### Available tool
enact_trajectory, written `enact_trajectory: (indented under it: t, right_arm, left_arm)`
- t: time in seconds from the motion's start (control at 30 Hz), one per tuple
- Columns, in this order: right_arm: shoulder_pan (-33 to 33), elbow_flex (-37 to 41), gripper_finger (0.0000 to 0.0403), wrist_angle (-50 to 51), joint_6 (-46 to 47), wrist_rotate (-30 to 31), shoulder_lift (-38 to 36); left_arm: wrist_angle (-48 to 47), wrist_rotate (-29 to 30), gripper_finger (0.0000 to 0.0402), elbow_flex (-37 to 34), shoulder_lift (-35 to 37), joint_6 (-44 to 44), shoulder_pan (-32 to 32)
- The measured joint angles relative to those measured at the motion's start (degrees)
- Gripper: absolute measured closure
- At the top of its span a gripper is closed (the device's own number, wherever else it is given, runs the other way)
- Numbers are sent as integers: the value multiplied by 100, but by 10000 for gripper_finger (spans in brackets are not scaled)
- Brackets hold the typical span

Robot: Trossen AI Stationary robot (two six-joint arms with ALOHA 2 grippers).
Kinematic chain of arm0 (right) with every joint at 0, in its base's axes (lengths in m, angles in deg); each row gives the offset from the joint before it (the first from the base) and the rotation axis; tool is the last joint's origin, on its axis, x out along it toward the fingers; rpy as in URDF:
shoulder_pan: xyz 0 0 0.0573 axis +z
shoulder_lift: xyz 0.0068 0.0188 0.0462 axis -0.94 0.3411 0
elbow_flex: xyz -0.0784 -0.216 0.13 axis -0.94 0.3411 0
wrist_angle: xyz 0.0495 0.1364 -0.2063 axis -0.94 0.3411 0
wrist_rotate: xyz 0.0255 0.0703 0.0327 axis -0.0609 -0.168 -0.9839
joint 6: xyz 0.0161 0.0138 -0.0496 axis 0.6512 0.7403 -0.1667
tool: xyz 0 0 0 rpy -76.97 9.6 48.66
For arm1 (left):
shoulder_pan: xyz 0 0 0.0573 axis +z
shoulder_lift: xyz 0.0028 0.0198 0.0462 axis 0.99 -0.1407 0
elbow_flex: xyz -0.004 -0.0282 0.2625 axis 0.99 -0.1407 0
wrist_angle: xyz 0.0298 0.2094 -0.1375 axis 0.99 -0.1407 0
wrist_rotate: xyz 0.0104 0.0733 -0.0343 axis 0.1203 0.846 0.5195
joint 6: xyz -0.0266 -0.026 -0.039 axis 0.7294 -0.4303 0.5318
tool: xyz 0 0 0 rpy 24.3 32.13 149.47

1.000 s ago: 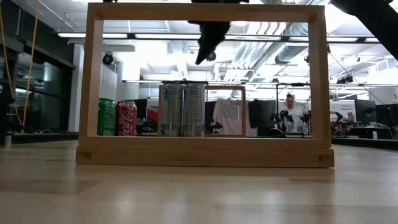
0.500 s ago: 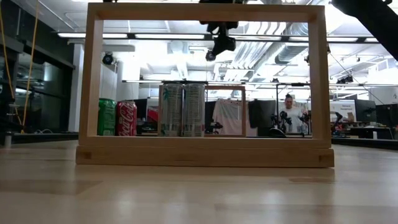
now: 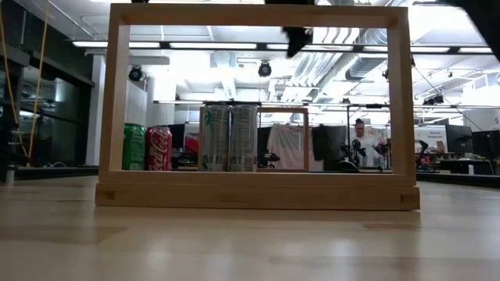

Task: Place canned beverage on shelf
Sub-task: Put the white and pink can on the shelf aligned with the other white and pink cans

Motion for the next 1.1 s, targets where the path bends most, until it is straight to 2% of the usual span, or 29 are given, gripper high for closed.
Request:
enact_trajectory:
  t: [0.17, 0.37, 0.47, 0.63, 0.73, 0.87, 1.0, 1.1]
  right_arm:
    - [435, 1366, 50, -440, 740, 864, -1177]
    - [1089, 3902, 50, -1839, 2517, 1616, -2942]
    - [1363, 4910, 50, -2530, 3494, 1944, -3605]
    - [1503, 5977, 50, -3380, 4390, 1972, -4183]
    - [1451, 6257, 50, -3367, 4487, 1974, -4237]
    - [1453, 6581, 50, -3311, 4265, 2109, -4204]
    - [1451, 6896, 50, -3352, 4246, 2251, -4204]
    - [1451, 7093, 50, -3371, 4254, 2270, -4204]
  left_arm:
    - [-331, -55, 108, -1, 4, 90, 0]
    - [-724, -55, 108, 1, 4, -225, 0]
    - [-862, -55, 108, 1, 4, -410, 0]
    - [-926, -52, 108, 1, -1, -757, 2]
    - [-1081, 21, 108, 70, -72, -446, 4]
    - [-2572, 52, 108, 759, -421, 245, -9]
    - [-4776, 44, 108, 1887, -1163, 1080, -197]
    - [-6578, -35, 108, 2780, -1834, 2096, -451]
